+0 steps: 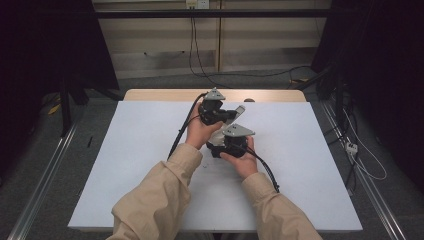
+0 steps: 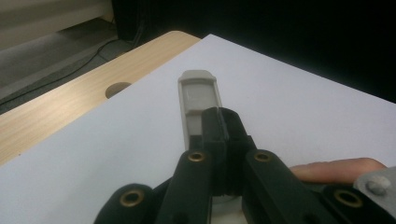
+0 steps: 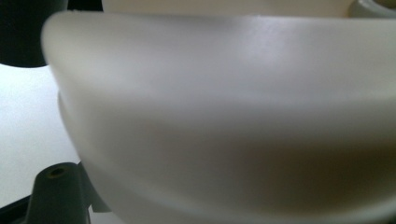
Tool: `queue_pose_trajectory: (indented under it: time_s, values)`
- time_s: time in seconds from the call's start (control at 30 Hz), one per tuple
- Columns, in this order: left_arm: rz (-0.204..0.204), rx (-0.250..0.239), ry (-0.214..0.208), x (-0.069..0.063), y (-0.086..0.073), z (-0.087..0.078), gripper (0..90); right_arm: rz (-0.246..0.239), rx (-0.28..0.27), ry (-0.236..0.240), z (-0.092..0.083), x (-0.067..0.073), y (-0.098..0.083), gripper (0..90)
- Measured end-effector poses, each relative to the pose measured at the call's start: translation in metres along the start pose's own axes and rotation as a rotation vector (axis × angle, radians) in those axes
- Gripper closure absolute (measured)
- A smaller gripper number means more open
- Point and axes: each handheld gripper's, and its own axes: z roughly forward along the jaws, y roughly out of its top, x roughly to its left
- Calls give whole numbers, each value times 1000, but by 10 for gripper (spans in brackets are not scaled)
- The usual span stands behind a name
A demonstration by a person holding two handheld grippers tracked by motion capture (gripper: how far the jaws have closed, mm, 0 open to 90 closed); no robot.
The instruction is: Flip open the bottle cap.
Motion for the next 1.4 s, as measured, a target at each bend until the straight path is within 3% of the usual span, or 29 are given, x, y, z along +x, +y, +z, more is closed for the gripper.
queue_pose_trajectory:
  time_s: [0.2, 0.37, 0.5, 0.67, 1.0, 1.4]
  values:
    - [-13, 1, -7, 0, -1, -2, 900, 10, -1, -3, 0, 0, 0, 187]
    - [-25, -20, -30, 0, -1, -6, 889, 56, 6, 6, -1, -2, -1, 165]
    - [-32, -23, -24, 0, -2, -8, 840, 76, 19, 8, -2, -3, -2, 126]
    - [-29, -22, -29, 0, -2, -15, 739, 75, 27, 5, -4, -3, -1, 111]
    - [-78, -38, -38, -2, -7, -32, 493, 80, 42, 11, -14, -4, -5, 102]
    - [-69, -10, -21, -6, -16, -45, 322, 75, 58, 27, -27, -6, -8, 100]
